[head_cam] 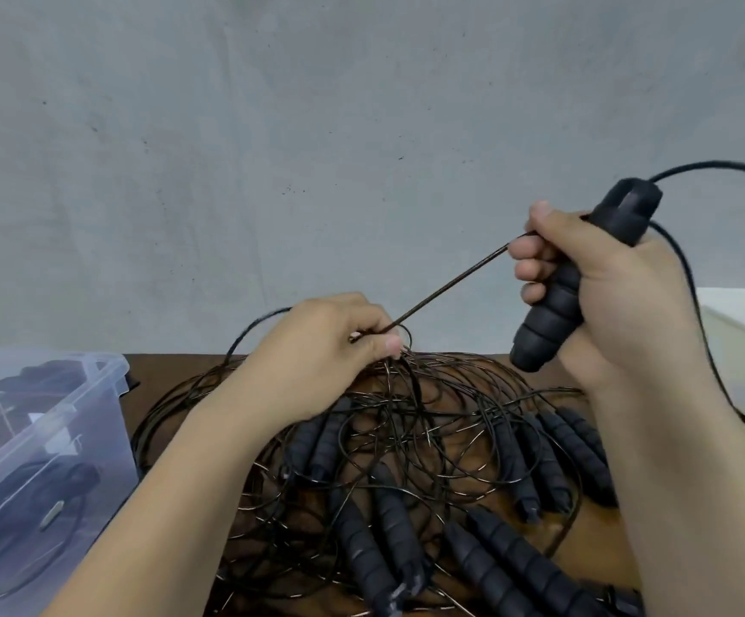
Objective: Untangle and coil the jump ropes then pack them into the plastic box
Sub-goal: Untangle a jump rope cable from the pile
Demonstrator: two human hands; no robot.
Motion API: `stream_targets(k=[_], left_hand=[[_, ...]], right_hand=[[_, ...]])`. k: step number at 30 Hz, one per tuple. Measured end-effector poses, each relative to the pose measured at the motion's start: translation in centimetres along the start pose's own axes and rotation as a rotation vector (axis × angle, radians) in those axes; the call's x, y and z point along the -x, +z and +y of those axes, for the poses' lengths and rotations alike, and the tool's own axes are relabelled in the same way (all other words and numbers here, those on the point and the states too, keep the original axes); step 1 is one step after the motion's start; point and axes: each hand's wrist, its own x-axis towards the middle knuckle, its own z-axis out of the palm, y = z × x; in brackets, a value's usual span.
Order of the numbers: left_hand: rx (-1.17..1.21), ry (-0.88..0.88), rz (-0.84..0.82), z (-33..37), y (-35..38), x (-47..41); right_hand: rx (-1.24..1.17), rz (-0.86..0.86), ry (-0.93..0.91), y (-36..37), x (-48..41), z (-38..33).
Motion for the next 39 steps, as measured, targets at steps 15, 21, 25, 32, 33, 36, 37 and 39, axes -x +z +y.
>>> stream_targets(k=[15,21,25,32,33,36,37,39], left_hand=[[0.175,0.099,0.066,1.0,-0.9,0.6],[0.662,0.071,0.210,1.0,-2.0,0.7],[0.626,0.120,0.271,1.3,-2.6,1.1],[0.237,0.021,-0.023,2.0,-0.7,1.0],[0.208,0.014,0.007,1.8,-0.3,0.7],[0.024,-0.013,0.106,1.3,0.6,0.2],[-0.002,-0.019,0.091,1.4,0.7,0.2],[0.011,-0.015,-0.001,1.5,0.9,0.3]], right_hand=[[0.209,-0.400,0.225,2.7,1.2,3.1],[0.145,-0.370,0.267,1.8,0.7,2.1],[0.143,-0.340,0.242,1.7,0.5,2.0],[0.121,-0.380,0.230,2.0,0.8,1.9],[0.108,-0.377,0.230,2.0,0.8,1.9],[0.081,-0.347,0.212,1.9,0.7,1.7],[0.073,-0.334,0.204,1.9,0.7,1.6],[0.054,-0.319,0.196,1.7,0.6,1.5]])
